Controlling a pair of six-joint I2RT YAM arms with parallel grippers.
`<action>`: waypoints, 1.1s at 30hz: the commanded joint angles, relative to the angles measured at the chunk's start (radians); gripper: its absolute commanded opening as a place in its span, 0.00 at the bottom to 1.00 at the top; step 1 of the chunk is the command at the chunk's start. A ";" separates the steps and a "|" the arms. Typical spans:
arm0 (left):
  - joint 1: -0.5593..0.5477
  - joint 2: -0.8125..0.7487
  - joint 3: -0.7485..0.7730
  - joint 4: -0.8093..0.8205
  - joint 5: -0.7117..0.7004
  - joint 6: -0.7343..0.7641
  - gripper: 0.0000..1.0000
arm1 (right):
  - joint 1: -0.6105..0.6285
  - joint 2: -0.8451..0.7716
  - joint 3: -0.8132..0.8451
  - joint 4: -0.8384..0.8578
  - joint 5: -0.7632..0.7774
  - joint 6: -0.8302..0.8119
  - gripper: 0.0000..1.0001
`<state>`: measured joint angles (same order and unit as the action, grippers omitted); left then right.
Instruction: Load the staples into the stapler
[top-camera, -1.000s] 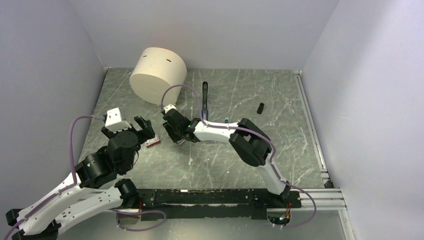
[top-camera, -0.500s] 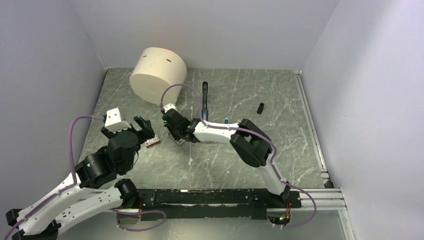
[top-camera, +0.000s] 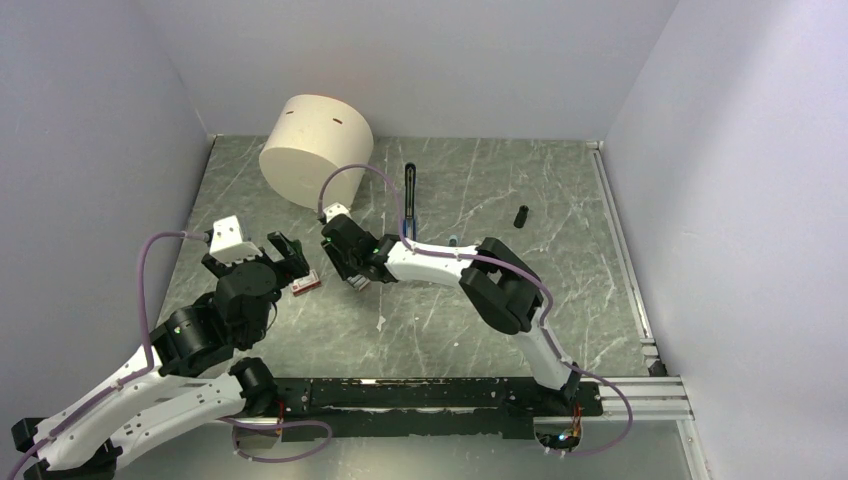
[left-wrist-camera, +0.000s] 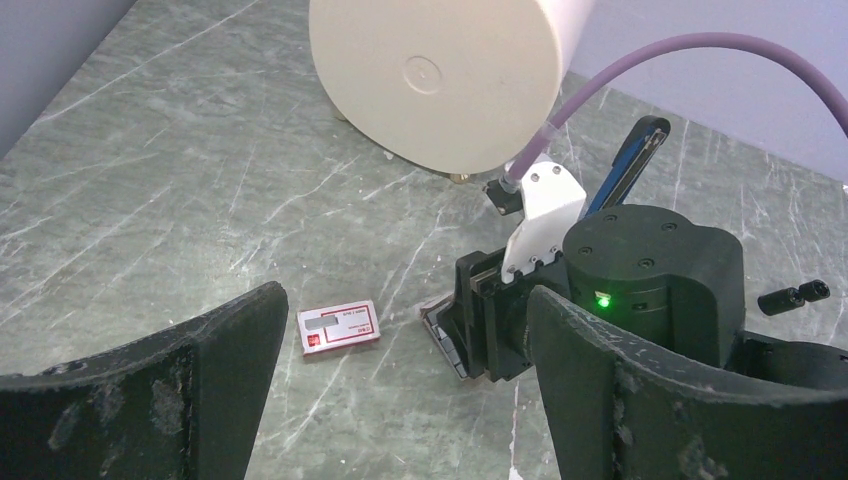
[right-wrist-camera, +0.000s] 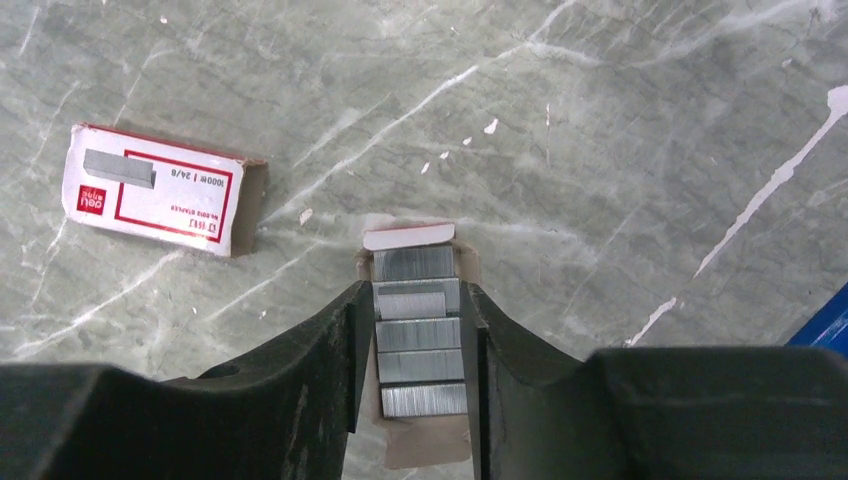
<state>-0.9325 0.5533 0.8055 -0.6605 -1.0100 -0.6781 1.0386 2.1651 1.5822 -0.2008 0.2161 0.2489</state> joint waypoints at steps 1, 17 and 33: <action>-0.003 0.002 0.028 -0.006 -0.027 -0.006 0.94 | 0.007 0.036 0.041 -0.006 -0.004 -0.003 0.43; -0.003 0.006 0.029 -0.008 -0.029 -0.006 0.94 | 0.014 0.053 0.048 -0.029 0.010 -0.018 0.43; -0.002 0.008 0.029 -0.011 -0.029 -0.011 0.94 | 0.017 0.076 0.052 -0.036 0.026 -0.018 0.39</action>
<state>-0.9325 0.5568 0.8055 -0.6632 -1.0100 -0.6781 1.0504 2.2086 1.6154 -0.2317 0.2188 0.2382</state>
